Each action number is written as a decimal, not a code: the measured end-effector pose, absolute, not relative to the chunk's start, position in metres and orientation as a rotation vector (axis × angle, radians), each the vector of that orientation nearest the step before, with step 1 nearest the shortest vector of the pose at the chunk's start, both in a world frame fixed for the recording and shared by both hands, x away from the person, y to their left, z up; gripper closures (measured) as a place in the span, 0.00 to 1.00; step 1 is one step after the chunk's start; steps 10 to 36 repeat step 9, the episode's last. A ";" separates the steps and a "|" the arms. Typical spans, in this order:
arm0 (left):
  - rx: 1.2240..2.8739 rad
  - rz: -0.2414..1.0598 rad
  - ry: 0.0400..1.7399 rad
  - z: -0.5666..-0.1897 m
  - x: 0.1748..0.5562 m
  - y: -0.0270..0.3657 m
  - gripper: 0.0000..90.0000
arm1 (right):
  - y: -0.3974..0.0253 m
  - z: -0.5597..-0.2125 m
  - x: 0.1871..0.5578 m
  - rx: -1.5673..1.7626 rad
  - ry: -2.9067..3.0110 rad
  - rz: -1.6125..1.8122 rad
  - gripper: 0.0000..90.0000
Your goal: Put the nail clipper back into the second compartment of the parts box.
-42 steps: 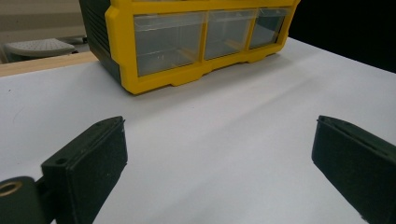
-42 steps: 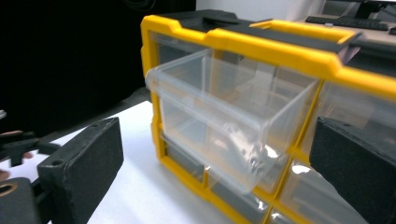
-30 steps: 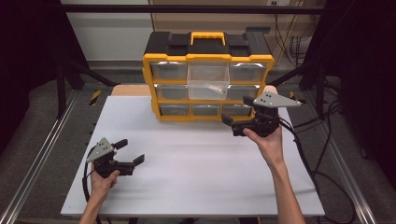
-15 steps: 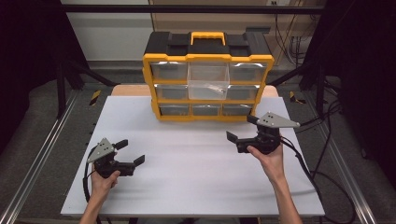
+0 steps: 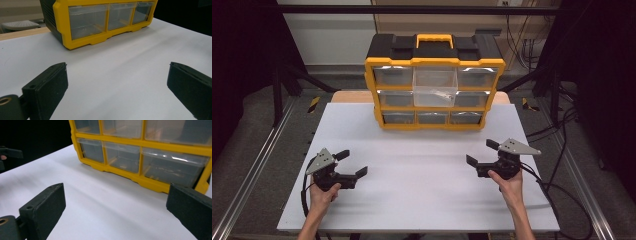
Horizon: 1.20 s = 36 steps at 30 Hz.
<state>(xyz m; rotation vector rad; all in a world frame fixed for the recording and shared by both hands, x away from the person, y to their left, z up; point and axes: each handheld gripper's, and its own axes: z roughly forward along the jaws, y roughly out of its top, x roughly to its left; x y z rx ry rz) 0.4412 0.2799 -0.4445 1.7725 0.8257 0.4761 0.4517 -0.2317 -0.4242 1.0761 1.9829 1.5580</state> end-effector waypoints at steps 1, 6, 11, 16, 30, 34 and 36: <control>1.774 0.477 0.826 -0.445 0.441 0.280 0.04 | -0.233 -0.426 0.451 1.081 1.984 1.558 0.03; 1.774 0.476 0.827 -0.445 0.441 0.279 0.04 | -0.241 -0.437 0.449 1.094 1.990 1.543 0.03; 1.776 0.478 0.827 -0.445 0.442 0.279 0.04 | -0.244 -0.440 0.448 1.101 1.990 1.544 0.03; 1.776 0.478 0.827 -0.445 0.442 0.279 0.04 | -0.244 -0.440 0.448 1.101 1.990 1.544 0.03; 1.776 0.478 0.827 -0.445 0.442 0.279 0.04 | -0.244 -0.440 0.448 1.101 1.990 1.544 0.03; 1.776 0.478 0.827 -0.445 0.442 0.279 0.04 | -0.244 -0.440 0.448 1.101 1.990 1.544 0.03; 1.776 0.478 0.827 -0.445 0.442 0.279 0.04 | -0.244 -0.440 0.448 1.101 1.990 1.544 0.03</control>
